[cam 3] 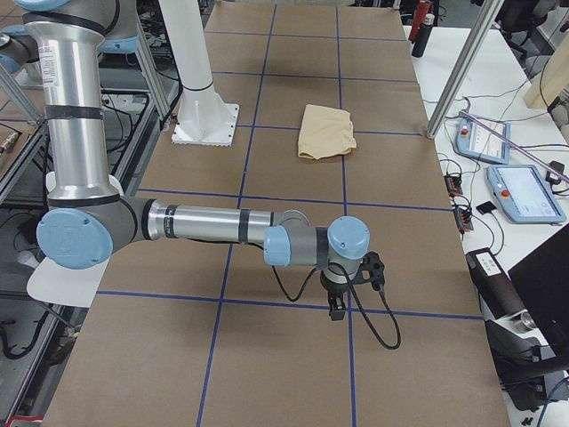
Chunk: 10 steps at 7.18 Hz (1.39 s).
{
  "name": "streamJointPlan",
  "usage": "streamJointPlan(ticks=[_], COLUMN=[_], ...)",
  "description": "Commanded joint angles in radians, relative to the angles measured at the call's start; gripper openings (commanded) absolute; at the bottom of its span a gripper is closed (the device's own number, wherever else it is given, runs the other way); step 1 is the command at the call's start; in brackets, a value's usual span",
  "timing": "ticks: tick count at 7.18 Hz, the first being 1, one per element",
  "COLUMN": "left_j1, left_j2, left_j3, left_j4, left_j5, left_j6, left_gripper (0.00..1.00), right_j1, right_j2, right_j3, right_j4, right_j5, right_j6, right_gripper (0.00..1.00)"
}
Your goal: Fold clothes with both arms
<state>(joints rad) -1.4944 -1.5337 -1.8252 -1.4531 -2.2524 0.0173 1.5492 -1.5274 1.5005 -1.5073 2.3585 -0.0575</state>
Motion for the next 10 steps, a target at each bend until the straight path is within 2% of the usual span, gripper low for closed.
streamJointPlan(ticks=[1, 2, 3, 5, 7, 9, 10], left_j1=[-0.039, -0.055, -0.056, -0.056, -0.056, -0.056, -0.056], left_j2=[0.026, 0.021, 0.021, 0.021, 0.018, 0.015, 0.014], left_j3=[0.062, 0.132, 0.145, 0.155, 0.155, 0.152, 0.149], left_j4=[0.017, -0.048, -0.078, -0.078, -0.078, -0.078, -0.079], left_j5=[-0.058, -0.056, -0.055, -0.055, -0.055, -0.055, -0.056], left_j6=[0.121, 0.188, 0.185, 0.185, 0.182, 0.181, 0.152], left_gripper=[1.0, 1.0, 1.0, 1.0, 1.0, 1.0, 1.0], right_j1=[0.0, 0.0, 0.0, 0.0, 0.0, 0.0, 0.0], right_j2=[-0.008, -0.026, -0.026, -0.028, -0.046, -0.085, -0.097], right_j3=[0.006, 0.033, 0.04, 0.055, 0.064, 0.136, 0.139], right_j4=[-0.002, 0.001, 0.008, 0.013, 0.016, 0.016, 0.016], right_j5=[0.066, 0.1, 0.09, 0.05, 0.048, 0.041, 0.045], right_j6=[0.013, 0.033, 0.088, 0.091, 0.091, 0.125, 0.133], right_gripper=[1.0, 1.0, 1.0, 1.0, 1.0, 1.0, 1.0])
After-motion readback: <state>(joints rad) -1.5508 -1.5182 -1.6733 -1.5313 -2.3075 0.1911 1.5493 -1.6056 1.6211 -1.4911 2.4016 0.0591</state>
